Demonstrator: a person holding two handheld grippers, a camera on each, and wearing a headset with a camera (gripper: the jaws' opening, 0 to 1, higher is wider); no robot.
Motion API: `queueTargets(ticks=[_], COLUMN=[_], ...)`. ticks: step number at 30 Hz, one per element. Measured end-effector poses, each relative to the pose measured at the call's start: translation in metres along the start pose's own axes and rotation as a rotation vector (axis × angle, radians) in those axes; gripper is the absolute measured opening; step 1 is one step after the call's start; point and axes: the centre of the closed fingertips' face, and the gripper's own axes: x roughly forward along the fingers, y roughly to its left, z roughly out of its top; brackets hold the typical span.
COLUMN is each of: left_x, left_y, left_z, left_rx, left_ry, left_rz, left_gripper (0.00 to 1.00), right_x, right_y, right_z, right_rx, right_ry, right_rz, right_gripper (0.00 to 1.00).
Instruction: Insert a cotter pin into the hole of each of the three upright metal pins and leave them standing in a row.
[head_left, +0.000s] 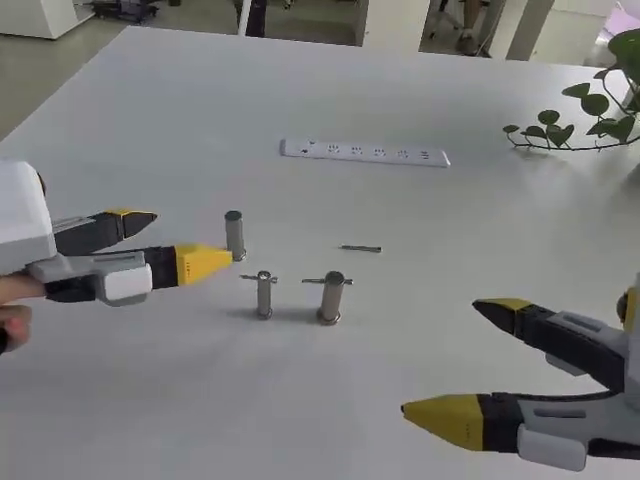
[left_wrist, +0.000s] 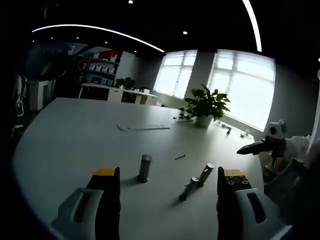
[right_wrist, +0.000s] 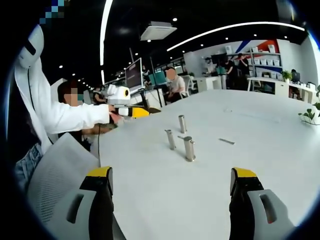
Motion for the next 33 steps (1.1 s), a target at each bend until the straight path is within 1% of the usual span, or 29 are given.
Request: queueTargets(ticks=[1, 2, 6, 9, 10, 11, 12, 13, 14, 15, 17, 18, 19, 20, 21, 23, 24, 25, 28, 29, 31, 33], left_x=[0.005, 0.008, 0.024, 0.035, 0.04, 0.042, 0.045, 0.048, 0.049, 0.053, 0.06, 0.064, 0.066, 0.068, 0.071, 0.074, 0.075, 0.077, 0.08, 0.081, 0.082, 0.083], left_y=[0.005, 0.007, 0.016, 0.022, 0.025, 0.026, 0.03, 0.031, 0.031, 0.031, 0.032, 0.032, 0.031, 0.029, 0.032, 0.034, 0.034, 0.034, 0.036, 0.039, 0.041, 0.041], left_z=[-0.003, -0.006, -0.014, -0.016, -0.018, -0.022, -0.024, -0.027, -0.028, -0.031, -0.033, -0.035, -0.038, -0.041, -0.041, -0.043, -0.043, -0.042, -0.042, -0.042, -0.041, -0.038], left_rx=[-0.021, -0.026, -0.005, 0.014, 0.025, 0.048, 0.124, 0.152, 0.163, 0.185, 0.216, 0.214, 0.203, 0.174, 0.171, 0.167, 0.159, 0.146, 0.14, 0.141, 0.141, 0.121], left_ry=[0.012, 0.022, 0.053, 0.07, 0.086, 0.113, 0.146, 0.168, 0.178, 0.202, 0.22, 0.228, 0.239, 0.252, 0.243, 0.244, 0.243, 0.234, 0.229, 0.23, 0.229, 0.214], left_rz=[0.005, 0.008, 0.025, 0.048, 0.061, 0.067, 0.095, 0.098, 0.095, 0.102, 0.109, 0.11, 0.097, 0.082, 0.083, 0.088, 0.087, 0.089, 0.096, 0.105, 0.109, 0.1], left_gripper=[0.66, 0.63, 0.59, 0.51, 0.49, 0.48, 0.46, 0.45, 0.44, 0.42, 0.4, 0.4, 0.4, 0.4, 0.4, 0.39, 0.38, 0.37, 0.32, 0.3, 0.28, 0.24], right_x=[-0.001, -0.001, -0.002, -0.003, -0.004, -0.005, -0.005, -0.005, -0.005, -0.005, -0.005, -0.005, -0.005, -0.005, -0.005, -0.005, -0.005, -0.005, -0.005, -0.005, -0.005, -0.004], right_y=[0.001, 0.001, 0.002, 0.001, 0.0, 0.0, -0.001, -0.001, -0.001, -0.002, -0.004, -0.003, -0.003, -0.002, -0.002, -0.002, -0.003, -0.003, -0.004, -0.003, -0.003, -0.003], right_z=[0.0, 0.0, -0.002, -0.004, -0.005, -0.006, -0.006, -0.007, -0.007, -0.008, -0.009, -0.01, -0.011, -0.011, -0.011, -0.009, -0.008, -0.007, -0.006, -0.006, -0.006, -0.007], right_rx=[0.007, 0.013, 0.023, 0.029, 0.031, 0.033, 0.037, 0.039, 0.046, 0.052, 0.056, 0.058, 0.06, 0.061, 0.056, 0.052, 0.053, 0.056, 0.057, 0.055, 0.056, 0.057], right_ry=[-0.002, -0.003, 0.005, 0.014, 0.018, 0.021, 0.026, 0.026, 0.024, 0.021, 0.022, 0.025, 0.025, 0.027, 0.027, 0.023, 0.019, 0.014, 0.012, 0.014, 0.014, 0.016], right_rz=[0.004, 0.003, 0.0, -0.004, -0.004, -0.004, -0.003, -0.004, -0.004, -0.004, -0.005, -0.004, -0.004, -0.003, -0.005, -0.002, -0.003, -0.002, -0.001, 0.001, 0.004, 0.004], right_gripper=[0.96, 0.96, 0.96, 0.96, 0.96, 0.96, 0.95, 0.95, 0.95, 0.95, 0.94, 0.94, 0.94, 0.94, 0.93, 0.93, 0.93, 0.93, 0.93, 0.93, 0.93, 0.93])
